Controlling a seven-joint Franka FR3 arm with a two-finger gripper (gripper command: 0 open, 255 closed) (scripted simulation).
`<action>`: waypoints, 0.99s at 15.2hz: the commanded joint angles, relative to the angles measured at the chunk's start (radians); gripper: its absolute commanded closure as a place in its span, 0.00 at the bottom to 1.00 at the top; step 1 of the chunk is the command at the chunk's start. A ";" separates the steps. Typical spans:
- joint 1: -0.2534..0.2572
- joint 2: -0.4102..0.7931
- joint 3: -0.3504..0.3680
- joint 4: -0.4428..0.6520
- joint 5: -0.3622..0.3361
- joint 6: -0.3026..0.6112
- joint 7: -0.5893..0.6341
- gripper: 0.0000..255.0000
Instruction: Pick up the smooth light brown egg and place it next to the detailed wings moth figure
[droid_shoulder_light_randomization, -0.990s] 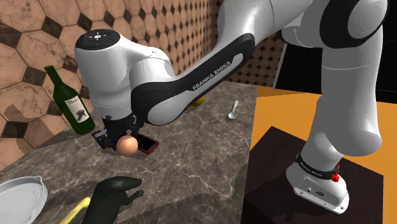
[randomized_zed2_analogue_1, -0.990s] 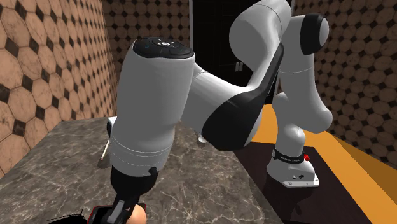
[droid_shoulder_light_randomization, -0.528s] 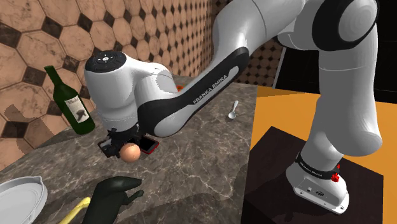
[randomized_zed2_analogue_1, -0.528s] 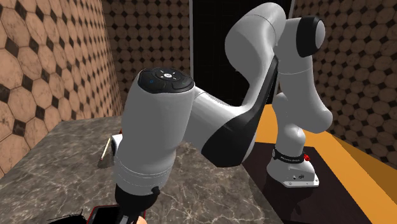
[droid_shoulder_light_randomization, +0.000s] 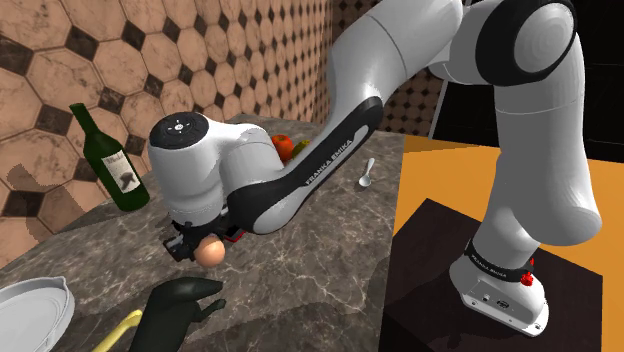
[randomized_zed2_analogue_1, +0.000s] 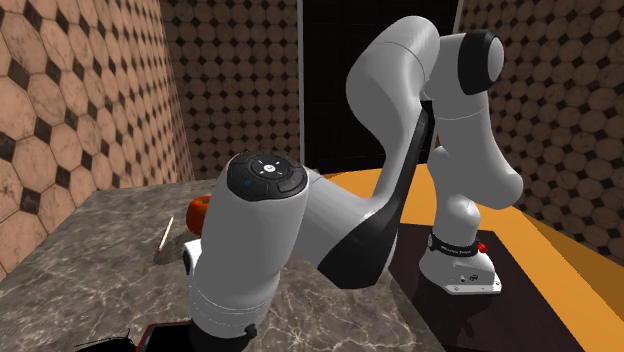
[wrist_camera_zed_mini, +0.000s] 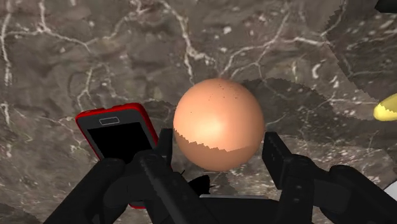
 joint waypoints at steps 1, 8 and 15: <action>0.002 0.016 -0.008 -0.005 -0.015 0.019 0.011 1.00; 0.005 0.025 -0.013 -0.009 -0.024 0.031 0.019 1.00; 0.004 0.022 -0.013 -0.014 -0.024 0.034 0.020 0.00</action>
